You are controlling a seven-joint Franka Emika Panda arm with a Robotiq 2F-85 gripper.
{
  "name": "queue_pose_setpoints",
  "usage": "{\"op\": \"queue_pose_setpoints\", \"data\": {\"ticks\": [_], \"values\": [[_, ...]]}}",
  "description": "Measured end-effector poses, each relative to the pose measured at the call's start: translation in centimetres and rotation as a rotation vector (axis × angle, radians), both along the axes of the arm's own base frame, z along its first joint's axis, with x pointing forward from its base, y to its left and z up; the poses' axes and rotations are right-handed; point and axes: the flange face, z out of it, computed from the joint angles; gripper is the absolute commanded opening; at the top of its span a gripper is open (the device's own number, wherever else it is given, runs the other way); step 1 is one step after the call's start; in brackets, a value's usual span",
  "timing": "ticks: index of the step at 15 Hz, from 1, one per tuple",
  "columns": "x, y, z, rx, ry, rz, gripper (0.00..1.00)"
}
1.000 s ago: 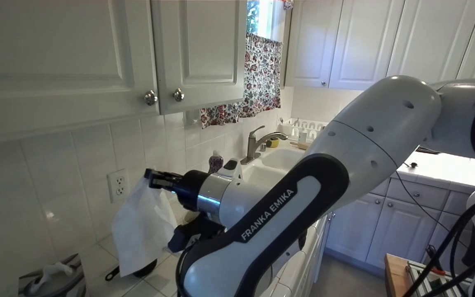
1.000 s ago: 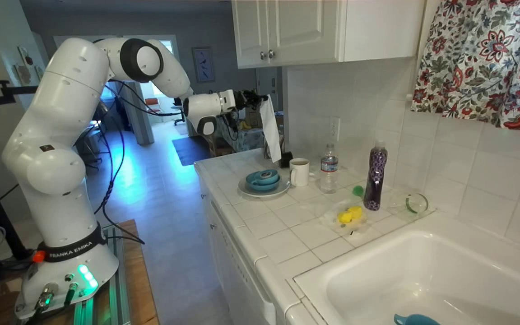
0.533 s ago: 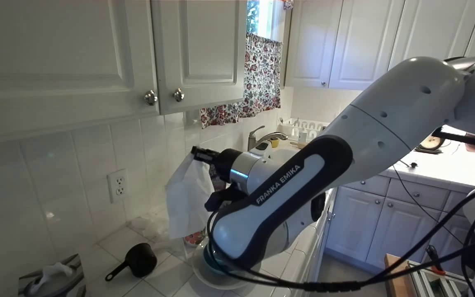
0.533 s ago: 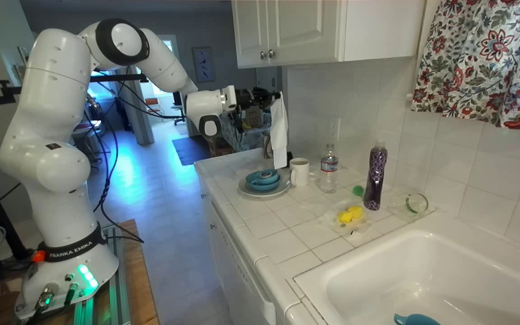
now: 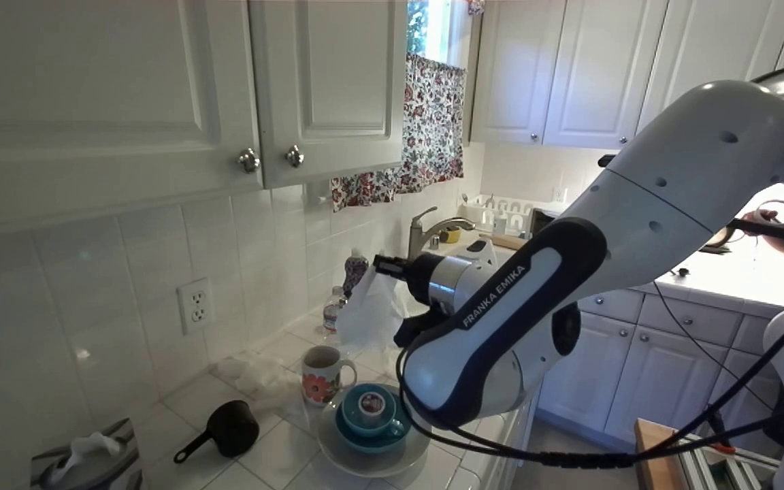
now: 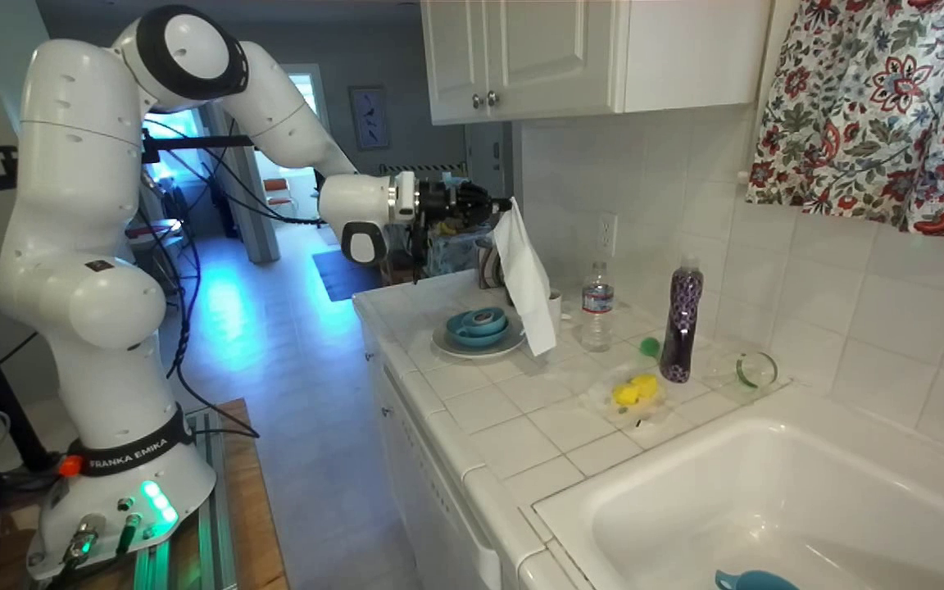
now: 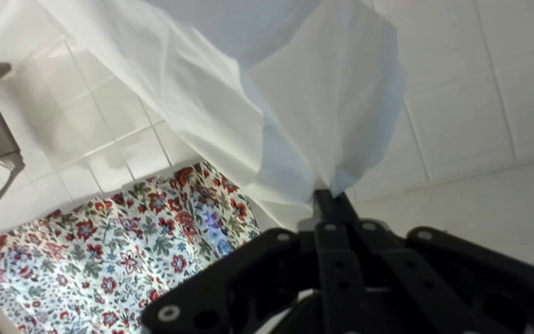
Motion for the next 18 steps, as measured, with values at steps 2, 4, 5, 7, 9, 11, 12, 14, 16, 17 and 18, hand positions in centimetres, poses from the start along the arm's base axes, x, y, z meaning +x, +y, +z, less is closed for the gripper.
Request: {"op": "queue_pose_setpoints", "data": {"ticks": [2,4,5,7,9,11,12,14,16,17,18], "values": [[-0.5,-0.3,-1.8,0.045,0.064,0.009,0.00],[-0.6,-1.0,-3.3,0.115,0.124,0.012,0.00],[-0.5,-1.4,-3.9,0.148,0.151,0.011,0.00],[-0.4,-2.5,-4.9,0.200,0.193,0.000,0.00],[-0.4,-3.9,-5.8,0.240,0.228,-0.020,0.00],[-0.5,-5.5,-6.6,0.281,0.259,-0.056,0.00],[-0.6,-6.2,-7.0,0.299,0.271,-0.076,0.00],[-0.8,-7.6,-7.6,0.330,0.292,-0.108,0.00],[-0.7,-8.2,-8.2,0.367,0.320,-0.114,0.00],[-0.5,-8.2,-8.6,0.393,0.339,-0.110,0.00],[-0.4,-8.1,-9.0,0.421,0.359,-0.103,0.00]]}}
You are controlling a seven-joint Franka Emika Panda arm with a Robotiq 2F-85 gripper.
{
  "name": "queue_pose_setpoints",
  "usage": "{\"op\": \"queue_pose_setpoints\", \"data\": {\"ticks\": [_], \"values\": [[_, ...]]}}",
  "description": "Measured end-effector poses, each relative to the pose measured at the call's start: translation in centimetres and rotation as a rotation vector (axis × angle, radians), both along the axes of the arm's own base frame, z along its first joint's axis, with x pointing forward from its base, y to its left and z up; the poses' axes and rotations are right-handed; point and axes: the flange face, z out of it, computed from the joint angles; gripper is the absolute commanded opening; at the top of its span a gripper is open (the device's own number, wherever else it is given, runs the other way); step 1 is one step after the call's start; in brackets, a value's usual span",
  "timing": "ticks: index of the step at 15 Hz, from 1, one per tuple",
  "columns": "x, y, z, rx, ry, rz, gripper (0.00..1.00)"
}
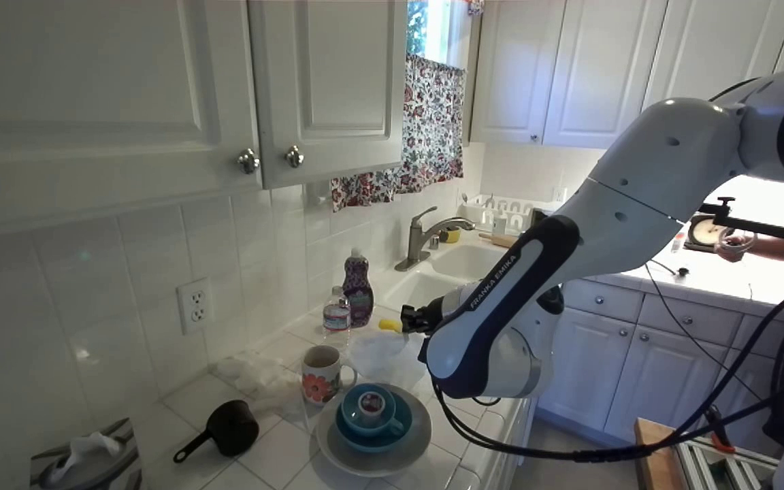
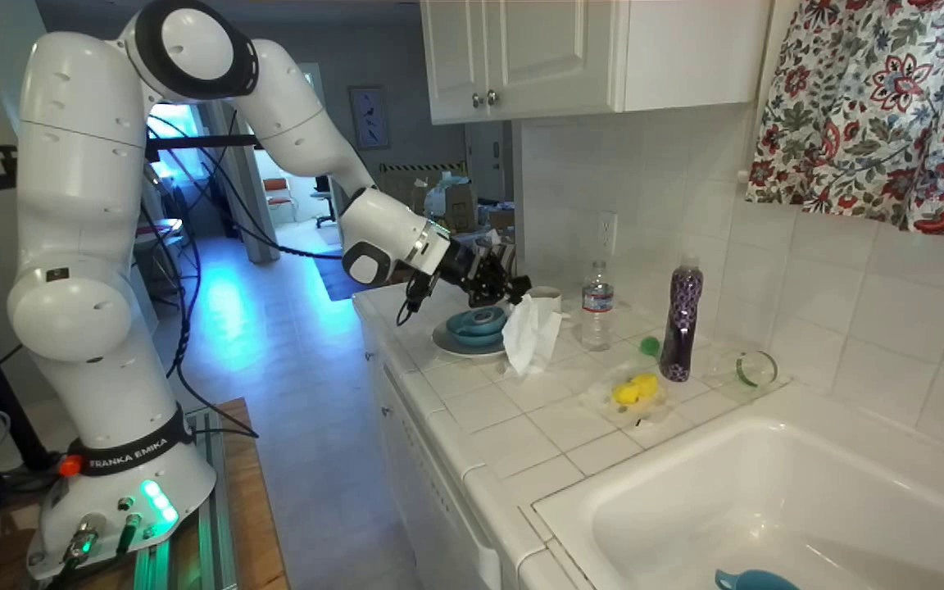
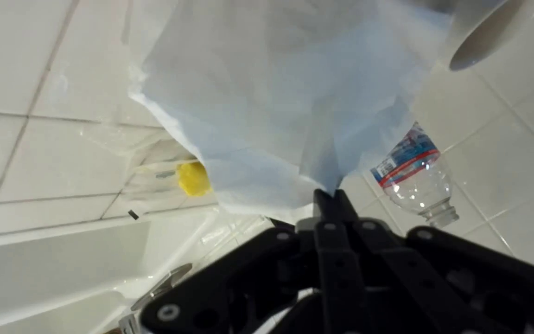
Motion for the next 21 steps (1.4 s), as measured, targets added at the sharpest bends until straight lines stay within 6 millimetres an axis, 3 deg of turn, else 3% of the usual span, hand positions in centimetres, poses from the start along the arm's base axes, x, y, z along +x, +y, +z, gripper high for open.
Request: {"op": "queue_pose_setpoints", "data": {"ticks": [6,13,18,21], "values": [[1.4,1.2,-1.4,0.171,0.053,0.042,0.00],[1.8,1.6,-1.4,0.214,0.045,0.041,0.01],[1.8,1.5,-1.4,0.212,0.046,0.040,0.00],[1.8,0.1,-1.5,0.201,0.052,0.022,0.00]]}}
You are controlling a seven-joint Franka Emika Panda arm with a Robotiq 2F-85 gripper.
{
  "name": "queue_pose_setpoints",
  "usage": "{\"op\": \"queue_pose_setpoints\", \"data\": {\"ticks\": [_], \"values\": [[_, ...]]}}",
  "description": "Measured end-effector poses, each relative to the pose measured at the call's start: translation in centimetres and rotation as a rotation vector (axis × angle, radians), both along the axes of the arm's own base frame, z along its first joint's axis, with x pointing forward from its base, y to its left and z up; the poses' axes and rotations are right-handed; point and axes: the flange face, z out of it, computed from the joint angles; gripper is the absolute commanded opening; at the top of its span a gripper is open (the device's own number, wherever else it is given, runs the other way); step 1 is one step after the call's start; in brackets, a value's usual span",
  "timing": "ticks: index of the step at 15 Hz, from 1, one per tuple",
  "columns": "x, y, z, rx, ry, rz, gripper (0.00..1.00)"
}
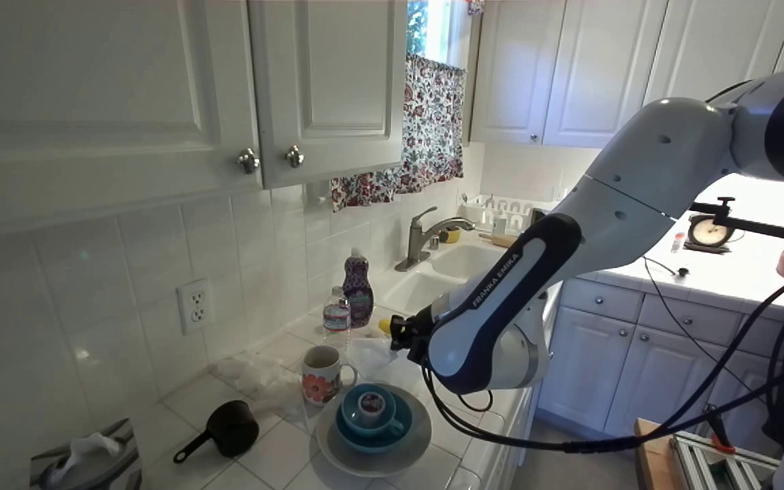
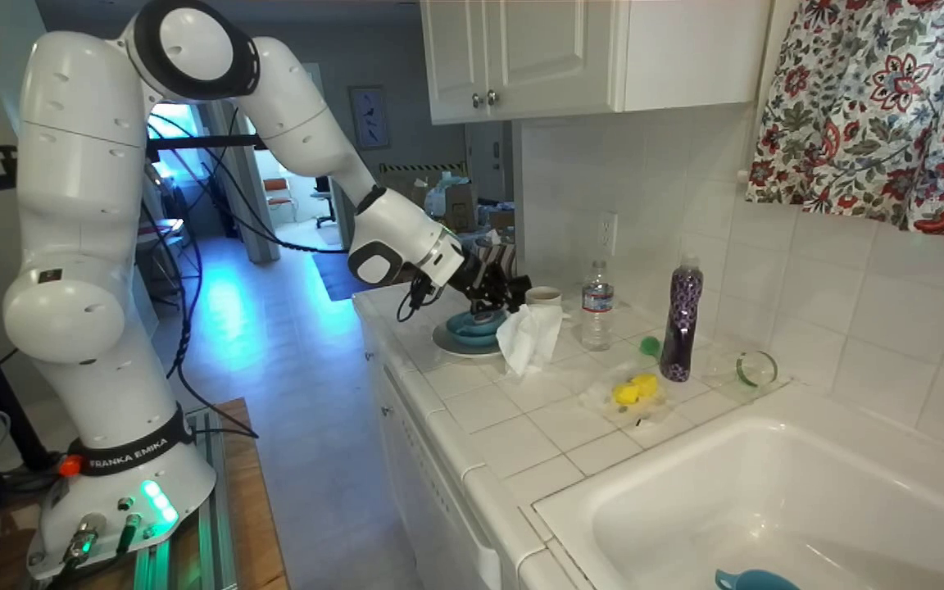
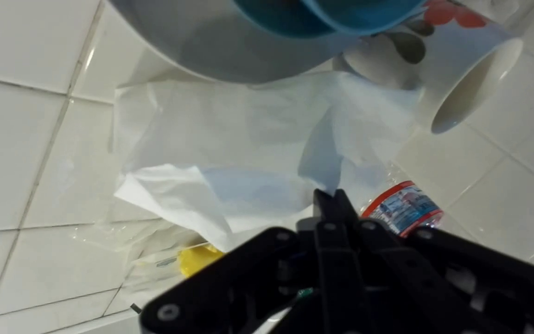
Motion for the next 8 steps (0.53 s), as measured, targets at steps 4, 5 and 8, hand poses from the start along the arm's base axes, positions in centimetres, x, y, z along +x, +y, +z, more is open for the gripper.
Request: {"op": "queue_pose_setpoints", "data": {"ticks": [4,5,8], "values": [[-0.2,-4.3,-0.9,-0.027,0.081,-0.005,0.00],[-0.2,-5.3,-1.2,-0.028,0.109,0.004,0.00],[0.0,-7.0,-1.8,-0.029,0.166,0.054,0.00]]}}
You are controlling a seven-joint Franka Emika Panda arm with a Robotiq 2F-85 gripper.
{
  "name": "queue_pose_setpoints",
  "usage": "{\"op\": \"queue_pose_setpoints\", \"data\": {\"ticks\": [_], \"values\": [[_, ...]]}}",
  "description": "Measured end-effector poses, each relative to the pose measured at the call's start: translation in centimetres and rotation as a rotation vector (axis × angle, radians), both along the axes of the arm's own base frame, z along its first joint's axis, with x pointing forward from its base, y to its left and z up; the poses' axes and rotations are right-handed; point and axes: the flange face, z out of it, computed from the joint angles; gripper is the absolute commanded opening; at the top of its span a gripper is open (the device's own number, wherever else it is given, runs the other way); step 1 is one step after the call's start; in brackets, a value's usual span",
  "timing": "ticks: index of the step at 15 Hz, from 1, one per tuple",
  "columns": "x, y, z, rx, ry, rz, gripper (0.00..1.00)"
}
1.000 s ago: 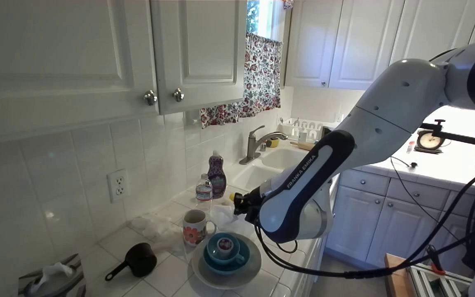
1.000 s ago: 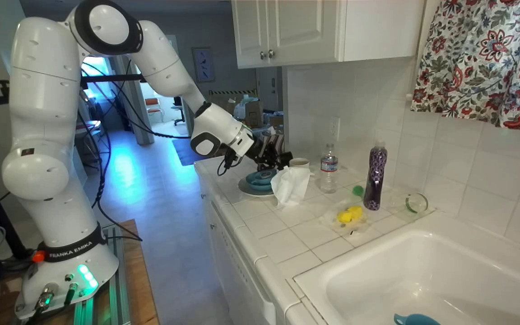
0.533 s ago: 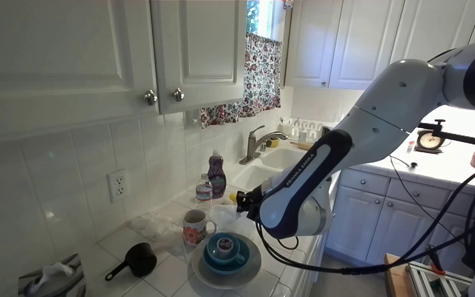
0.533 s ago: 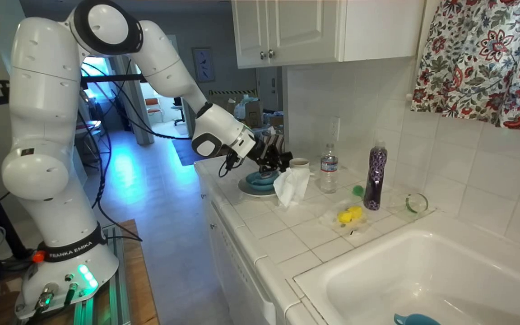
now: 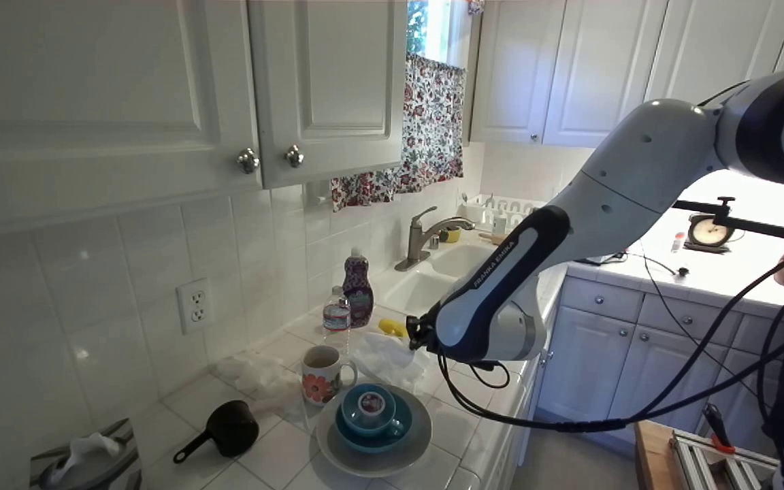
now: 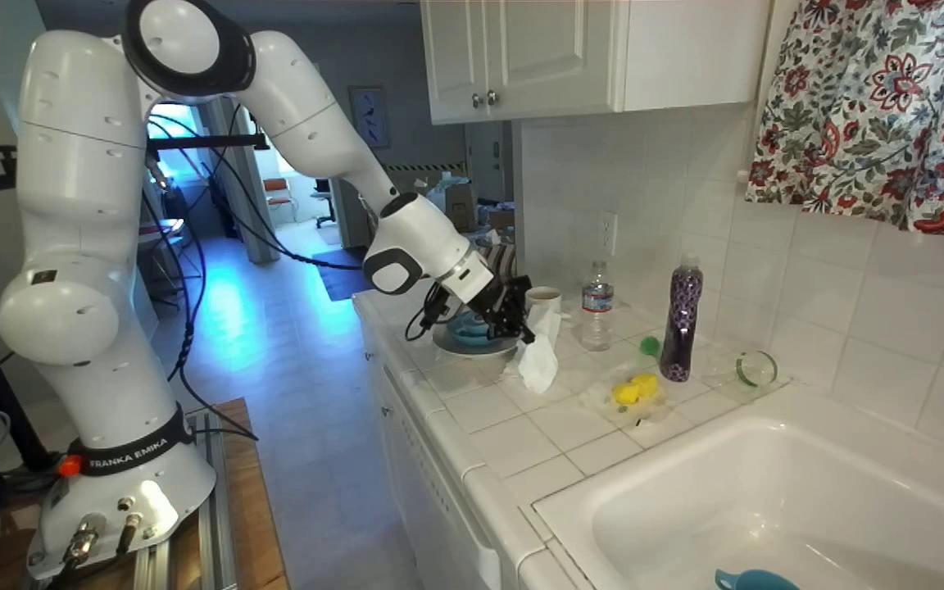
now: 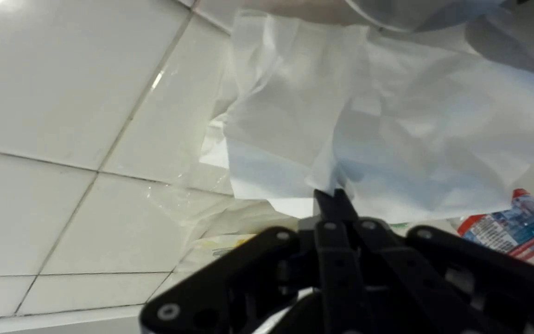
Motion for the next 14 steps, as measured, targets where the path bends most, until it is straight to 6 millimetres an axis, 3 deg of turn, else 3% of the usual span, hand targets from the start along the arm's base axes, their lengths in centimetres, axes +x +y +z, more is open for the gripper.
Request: {"op": "queue_pose_setpoints", "data": {"ticks": [8,14], "values": [[2.1,-2.8,-0.5,0.046,0.132,0.176,0.00],[3.6,-4.9,-2.6,0.094,0.224,0.295,0.00]]}}
